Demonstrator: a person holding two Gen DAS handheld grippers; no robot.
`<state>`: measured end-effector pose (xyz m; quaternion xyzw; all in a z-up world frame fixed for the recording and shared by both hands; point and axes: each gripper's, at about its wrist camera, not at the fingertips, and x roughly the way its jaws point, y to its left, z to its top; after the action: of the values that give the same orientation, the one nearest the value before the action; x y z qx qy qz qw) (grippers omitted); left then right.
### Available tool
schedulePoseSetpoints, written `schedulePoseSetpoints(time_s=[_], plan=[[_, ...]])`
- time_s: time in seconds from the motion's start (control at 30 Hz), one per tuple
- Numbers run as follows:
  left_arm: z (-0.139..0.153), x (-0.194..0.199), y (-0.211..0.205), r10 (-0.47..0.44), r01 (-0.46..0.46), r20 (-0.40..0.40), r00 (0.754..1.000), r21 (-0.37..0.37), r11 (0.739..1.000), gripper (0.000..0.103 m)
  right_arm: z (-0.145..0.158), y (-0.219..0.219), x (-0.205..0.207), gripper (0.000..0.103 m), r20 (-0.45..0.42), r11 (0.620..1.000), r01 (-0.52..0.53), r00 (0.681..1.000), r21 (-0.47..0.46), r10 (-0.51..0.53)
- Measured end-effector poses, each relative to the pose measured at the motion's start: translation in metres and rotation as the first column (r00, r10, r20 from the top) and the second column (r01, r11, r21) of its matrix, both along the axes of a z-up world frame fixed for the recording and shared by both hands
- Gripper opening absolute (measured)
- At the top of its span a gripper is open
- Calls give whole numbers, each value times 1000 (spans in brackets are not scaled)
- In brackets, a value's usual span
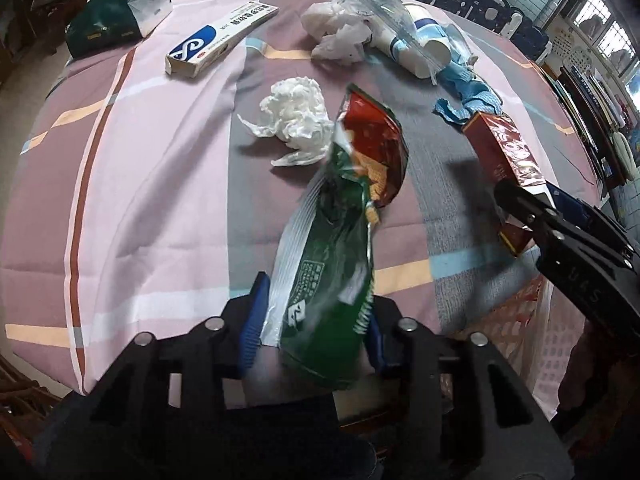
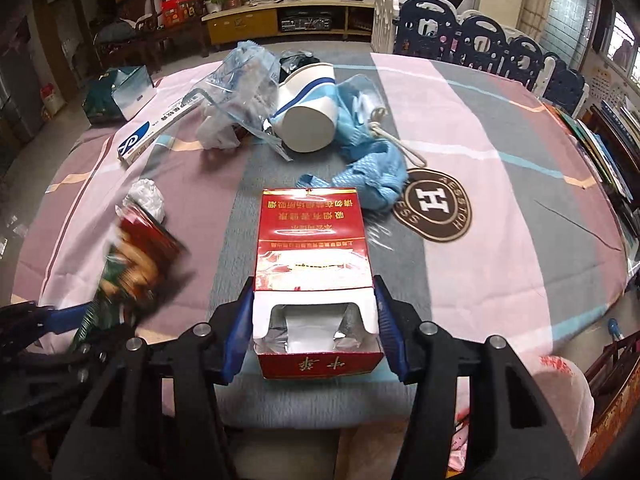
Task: Collect trash
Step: 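Carry the cigarette box and snack bag over the wastebasket with both grippers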
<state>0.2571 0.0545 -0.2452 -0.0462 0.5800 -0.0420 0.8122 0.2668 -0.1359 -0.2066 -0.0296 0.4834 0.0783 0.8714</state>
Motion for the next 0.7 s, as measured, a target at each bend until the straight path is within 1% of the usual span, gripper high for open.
schedulePoseSetpoints(time_s=[0.03, 0.07, 0.13, 0.23, 0.33, 0.43, 0.5, 0.7], plan=[[1, 0, 0, 1, -1, 8, 1000, 3, 1000, 30, 2, -3, -4, 55, 4, 1000, 3, 1000, 6, -3], [4, -1, 0, -1, 1, 22, 1000, -3, 1000, 24, 4, -4, -7, 55, 8, 1000, 4, 1000, 11, -4], [9, -4, 0, 0, -1, 50, 999, 3, 1000, 21, 8, -6, -14, 55, 15, 1000, 4, 1000, 15, -4], [25, -11, 0, 19, -21, 121, 992, 21, 1000, 20, 15, -8, -21, 55, 30, 1000, 4, 1000, 21, -5], [45, -20, 1, 45, -56, 198, 979, 51, 997, 19, 24, -9, -28, 55, 49, 1000, 4, 999, 25, -5], [69, -31, 3, 78, -100, 275, 958, 65, 993, 19, 37, -8, -36, 55, 82, 1000, -1, 997, 22, -1], [87, -40, 5, 91, -124, 331, 939, 79, 989, 19, 46, -9, -41, 55, 103, 1000, -6, 995, 26, 3], [133, -69, 0, 97, -150, 434, 896, 89, 985, 19, 84, -18, -64, 55, 180, 999, -13, 984, 53, 3]])
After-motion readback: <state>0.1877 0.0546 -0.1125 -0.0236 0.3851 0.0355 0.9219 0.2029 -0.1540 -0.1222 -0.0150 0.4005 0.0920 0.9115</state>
